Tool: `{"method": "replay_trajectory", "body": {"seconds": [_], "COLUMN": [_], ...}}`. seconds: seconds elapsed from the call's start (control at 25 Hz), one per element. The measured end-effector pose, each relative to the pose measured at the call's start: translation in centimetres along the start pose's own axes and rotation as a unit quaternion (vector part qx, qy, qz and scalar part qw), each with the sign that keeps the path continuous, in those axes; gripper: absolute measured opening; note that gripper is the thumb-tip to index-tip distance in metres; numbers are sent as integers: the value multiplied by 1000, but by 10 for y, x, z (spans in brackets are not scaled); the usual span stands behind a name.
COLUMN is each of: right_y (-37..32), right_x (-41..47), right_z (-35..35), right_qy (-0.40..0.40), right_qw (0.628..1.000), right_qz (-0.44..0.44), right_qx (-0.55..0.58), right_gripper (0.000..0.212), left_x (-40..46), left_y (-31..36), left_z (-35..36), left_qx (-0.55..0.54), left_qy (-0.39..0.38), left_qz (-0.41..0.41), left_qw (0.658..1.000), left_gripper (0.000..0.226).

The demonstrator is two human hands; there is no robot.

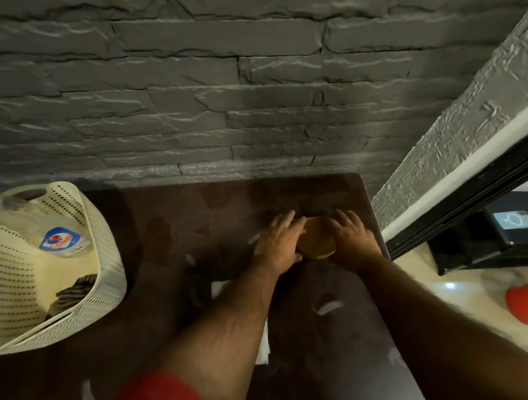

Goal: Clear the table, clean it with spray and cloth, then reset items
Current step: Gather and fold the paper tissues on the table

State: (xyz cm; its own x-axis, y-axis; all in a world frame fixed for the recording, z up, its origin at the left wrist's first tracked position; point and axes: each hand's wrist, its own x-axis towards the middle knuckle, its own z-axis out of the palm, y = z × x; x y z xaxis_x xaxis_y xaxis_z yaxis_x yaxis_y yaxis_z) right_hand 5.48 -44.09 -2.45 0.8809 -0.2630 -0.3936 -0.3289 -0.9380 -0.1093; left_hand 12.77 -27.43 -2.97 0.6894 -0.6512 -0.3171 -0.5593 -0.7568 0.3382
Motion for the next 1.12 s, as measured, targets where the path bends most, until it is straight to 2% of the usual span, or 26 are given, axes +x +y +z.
{"method": "replay_trajectory", "body": {"seconds": [0.32,0.4,0.48,0.64,0.76,0.88,1.0,1.04,1.12], "right_y": [-7,-29,-58,-127,-155,-156,-141,-136,-130], "right_x": [6,9,8,12,21,18,-4,-16,-42], "right_z": [4,0,-4,7,16,23,30,35,53], "right_qy": [21,59,61,63,49,50,114,122,101], "right_qw": [996,990,990,990,993,990,979,973,960], "right_qz": [-69,-95,-95,-121,-105,-104,-19,36,120], "right_qx": [55,86,79,29,38,84,168,194,232], "right_gripper": [54,41,31,26,30,31,30,31,30], "left_x": [-4,-16,-27,-58,-75,-88,-116,-126,-144], "left_y": [-21,-38,-59,-124,-156,-168,-167,-162,-142], "left_z": [-2,-7,-9,-16,-17,-6,19,27,39], "left_qx": [-30,-68,-95,-117,-112,-115,-116,-111,-118], "left_qy": [29,46,42,63,102,149,241,249,218], "left_qz": [-13,-38,-71,-154,-157,-157,-229,-256,-295], "left_qw": [999,996,992,979,976,969,936,927,923], "left_gripper": [49,42,38,26,23,31,29,26,25]}}
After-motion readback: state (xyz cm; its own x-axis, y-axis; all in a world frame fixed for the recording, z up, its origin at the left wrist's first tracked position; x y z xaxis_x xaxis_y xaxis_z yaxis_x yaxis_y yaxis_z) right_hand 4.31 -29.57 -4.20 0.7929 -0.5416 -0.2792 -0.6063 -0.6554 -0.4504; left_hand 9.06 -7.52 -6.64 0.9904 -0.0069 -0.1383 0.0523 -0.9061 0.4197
